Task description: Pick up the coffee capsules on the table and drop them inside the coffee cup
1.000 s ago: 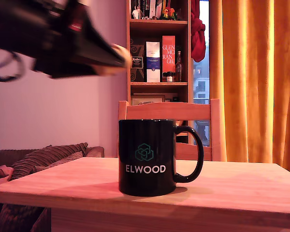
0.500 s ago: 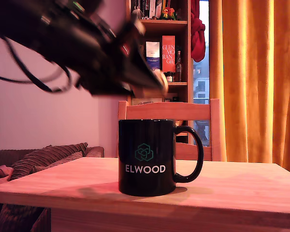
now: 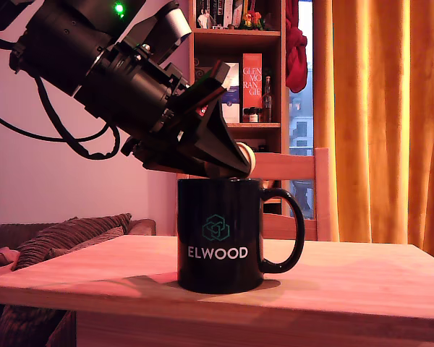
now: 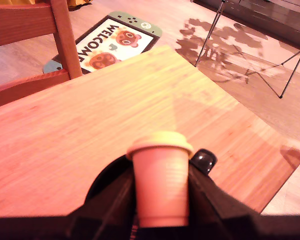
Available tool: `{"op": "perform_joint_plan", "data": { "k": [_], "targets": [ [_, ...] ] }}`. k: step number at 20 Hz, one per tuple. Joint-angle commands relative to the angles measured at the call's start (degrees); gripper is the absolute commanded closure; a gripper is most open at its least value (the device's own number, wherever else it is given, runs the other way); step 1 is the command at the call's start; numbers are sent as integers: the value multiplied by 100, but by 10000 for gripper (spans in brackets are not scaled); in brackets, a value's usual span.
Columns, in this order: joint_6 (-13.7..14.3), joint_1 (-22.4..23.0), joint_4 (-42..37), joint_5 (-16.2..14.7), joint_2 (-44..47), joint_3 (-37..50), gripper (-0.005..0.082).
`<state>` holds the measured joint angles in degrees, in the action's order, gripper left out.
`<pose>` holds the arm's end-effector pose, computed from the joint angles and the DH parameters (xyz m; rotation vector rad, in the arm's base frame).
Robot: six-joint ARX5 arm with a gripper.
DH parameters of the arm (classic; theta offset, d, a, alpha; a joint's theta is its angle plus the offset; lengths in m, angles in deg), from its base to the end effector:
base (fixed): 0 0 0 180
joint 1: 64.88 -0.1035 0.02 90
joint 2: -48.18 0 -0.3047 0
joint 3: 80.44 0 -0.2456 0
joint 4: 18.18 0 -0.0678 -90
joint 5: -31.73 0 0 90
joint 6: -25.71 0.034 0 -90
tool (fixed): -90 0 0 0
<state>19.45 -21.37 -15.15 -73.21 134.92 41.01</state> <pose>0.2153 -0.2165 0.2395 0.0431 0.6041 -0.9615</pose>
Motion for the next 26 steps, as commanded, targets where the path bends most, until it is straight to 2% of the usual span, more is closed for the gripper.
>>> {"op": "perform_joint_plan", "data": {
  "k": [1,9,10,11,13,14,26],
  "targets": [
    [72,17,-48,-2,31,-24,695],
    [66,15,-46,-7,28,-24,681],
    [66,15,-46,-9,28,-24,628],
    [68,15,-48,-52,28,-24,517],
    [72,15,-48,-111,28,-31,228],
    [72,15,-50,-111,26,-33,180],
    [87,15,-85,-476,-87,-105,201]
  ]
}}
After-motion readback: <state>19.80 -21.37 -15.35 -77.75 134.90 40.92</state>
